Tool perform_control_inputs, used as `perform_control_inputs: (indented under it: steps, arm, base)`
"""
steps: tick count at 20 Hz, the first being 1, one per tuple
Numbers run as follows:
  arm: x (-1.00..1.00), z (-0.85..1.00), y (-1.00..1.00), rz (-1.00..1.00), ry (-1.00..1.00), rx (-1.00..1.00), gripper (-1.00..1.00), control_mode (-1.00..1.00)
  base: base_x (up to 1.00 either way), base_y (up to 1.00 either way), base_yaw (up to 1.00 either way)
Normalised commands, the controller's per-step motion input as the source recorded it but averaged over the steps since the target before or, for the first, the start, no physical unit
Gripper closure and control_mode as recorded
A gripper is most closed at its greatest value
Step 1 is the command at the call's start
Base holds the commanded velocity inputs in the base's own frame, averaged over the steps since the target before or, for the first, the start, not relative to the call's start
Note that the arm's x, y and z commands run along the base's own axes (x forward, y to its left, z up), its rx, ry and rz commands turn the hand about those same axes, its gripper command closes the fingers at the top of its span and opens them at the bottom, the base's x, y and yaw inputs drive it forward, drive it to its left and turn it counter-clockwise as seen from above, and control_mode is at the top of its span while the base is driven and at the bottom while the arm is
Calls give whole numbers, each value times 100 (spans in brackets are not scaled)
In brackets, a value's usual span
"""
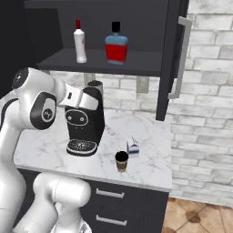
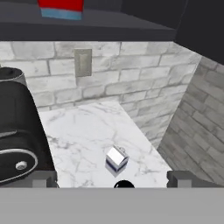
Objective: Sort all alcoholic drinks to one cabinet, and non-alcoholic drinks to the other.
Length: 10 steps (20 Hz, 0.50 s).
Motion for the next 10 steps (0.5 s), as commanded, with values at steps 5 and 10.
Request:
perform_control_inputs:
  steps: [5,10]
  arm:
    - [0,-75,-14,0,7,7,-100,-100]
    - [0,-68,-23,0,9,10,-100,-100]
  base:
    - [0,0,0]
    - [0,0,0]
